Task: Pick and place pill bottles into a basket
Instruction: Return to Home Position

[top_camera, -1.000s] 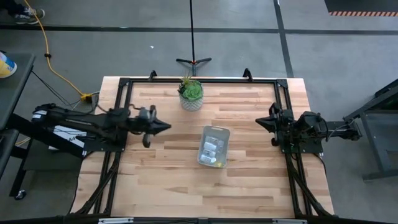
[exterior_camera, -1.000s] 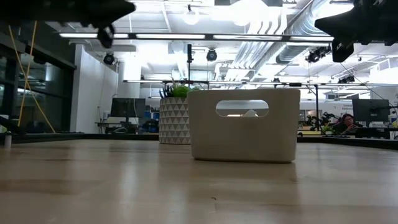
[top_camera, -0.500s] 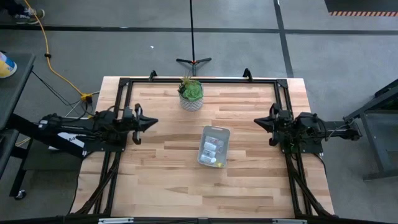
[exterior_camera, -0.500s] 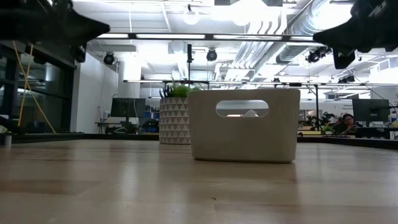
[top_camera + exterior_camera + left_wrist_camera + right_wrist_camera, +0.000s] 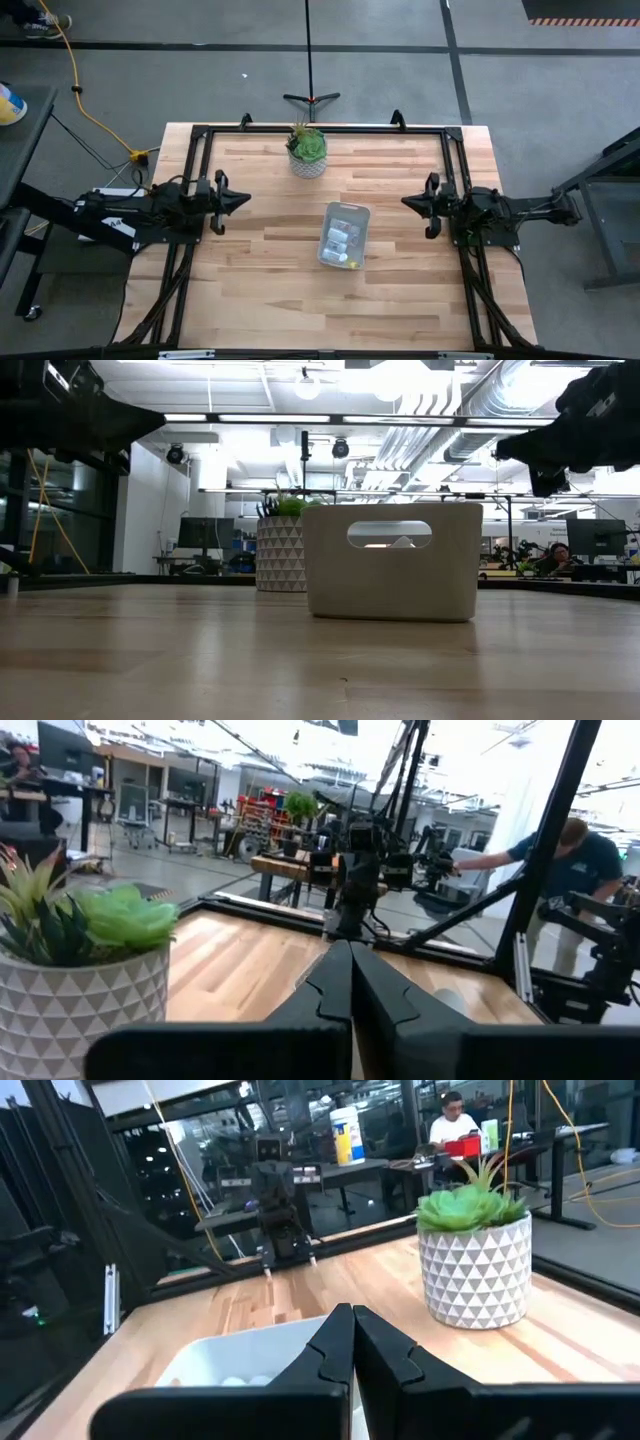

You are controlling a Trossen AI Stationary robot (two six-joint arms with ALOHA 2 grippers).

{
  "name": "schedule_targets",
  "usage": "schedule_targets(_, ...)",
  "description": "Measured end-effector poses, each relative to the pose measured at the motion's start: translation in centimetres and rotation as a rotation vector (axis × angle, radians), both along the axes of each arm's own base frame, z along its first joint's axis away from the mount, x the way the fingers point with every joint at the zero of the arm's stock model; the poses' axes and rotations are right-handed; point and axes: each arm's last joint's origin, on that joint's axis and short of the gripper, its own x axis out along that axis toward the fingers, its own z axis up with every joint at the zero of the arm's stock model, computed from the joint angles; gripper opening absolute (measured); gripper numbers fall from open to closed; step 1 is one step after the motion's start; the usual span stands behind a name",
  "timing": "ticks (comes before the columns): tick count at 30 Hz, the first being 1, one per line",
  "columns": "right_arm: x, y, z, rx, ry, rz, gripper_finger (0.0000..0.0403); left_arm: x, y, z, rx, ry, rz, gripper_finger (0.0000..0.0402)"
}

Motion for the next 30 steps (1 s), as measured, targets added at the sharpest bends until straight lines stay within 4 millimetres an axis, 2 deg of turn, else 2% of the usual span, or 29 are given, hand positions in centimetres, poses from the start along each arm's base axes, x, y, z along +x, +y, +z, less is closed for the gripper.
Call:
schedule_targets(6, -0.01, -0.09, -0.05, -0.026, 0.008, -0.029, 0.0000, 0.01, 0.00, -0.04, 0.042, 0.011, 0.008, 0.0022)
schedule_targets(11, -0.01, -0.08, 0.00, -0.024, 0.003, -0.028, 0.0000, 0.04, 0.04, -0.35, 0.008, 0.037, 0.016, 0.0024)
schedule_targets(18, 0.00, -0.05, -0.07, -0.024, 0.010, -0.017, 0.0000, 0.03, 0.18, -0.41, 0.012, 0.044, 0.065, 0.0072)
schedule_targets(30, 0.01, -0.04, -0.20, -0.025, 0.023, -0.013, 0.0000, 0.03, 0.22, -0.51, 0.044, 0.059, 0.083, 0.0059)
